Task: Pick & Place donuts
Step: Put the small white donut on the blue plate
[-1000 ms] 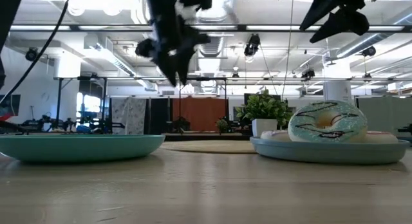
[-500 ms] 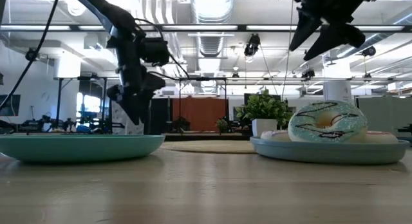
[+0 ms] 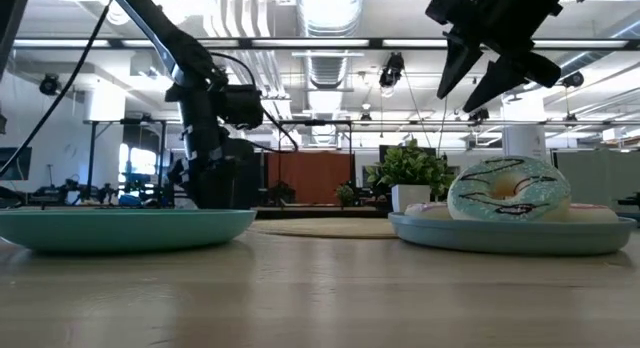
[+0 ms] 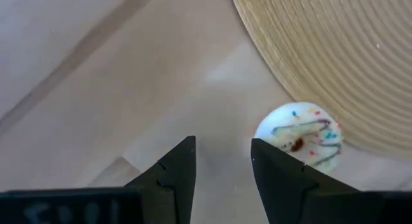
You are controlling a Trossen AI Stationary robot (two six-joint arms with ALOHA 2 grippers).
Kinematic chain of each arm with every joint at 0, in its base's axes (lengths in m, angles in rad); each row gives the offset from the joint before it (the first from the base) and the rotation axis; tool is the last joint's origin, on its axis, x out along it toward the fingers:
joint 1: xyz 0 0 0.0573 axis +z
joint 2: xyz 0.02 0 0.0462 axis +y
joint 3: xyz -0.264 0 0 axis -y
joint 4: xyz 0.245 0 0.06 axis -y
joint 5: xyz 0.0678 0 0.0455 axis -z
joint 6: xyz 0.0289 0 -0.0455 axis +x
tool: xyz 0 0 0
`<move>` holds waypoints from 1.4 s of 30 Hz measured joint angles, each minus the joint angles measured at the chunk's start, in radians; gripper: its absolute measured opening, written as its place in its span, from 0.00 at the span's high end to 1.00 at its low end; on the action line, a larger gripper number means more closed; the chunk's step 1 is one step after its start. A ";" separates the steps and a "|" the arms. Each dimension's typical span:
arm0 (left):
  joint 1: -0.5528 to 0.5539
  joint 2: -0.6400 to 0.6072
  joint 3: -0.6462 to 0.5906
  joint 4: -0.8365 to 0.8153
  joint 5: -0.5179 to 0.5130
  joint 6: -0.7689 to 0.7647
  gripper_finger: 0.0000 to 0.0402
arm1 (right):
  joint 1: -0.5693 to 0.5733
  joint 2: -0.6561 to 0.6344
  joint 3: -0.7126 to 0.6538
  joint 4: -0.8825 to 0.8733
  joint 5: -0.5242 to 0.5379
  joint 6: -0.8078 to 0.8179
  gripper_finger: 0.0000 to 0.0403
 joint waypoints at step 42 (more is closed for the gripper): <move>-0.029 0.032 -0.056 0.198 0.140 -0.023 0.97 | 0.000 -0.008 -0.002 -0.002 -0.041 -0.037 0.46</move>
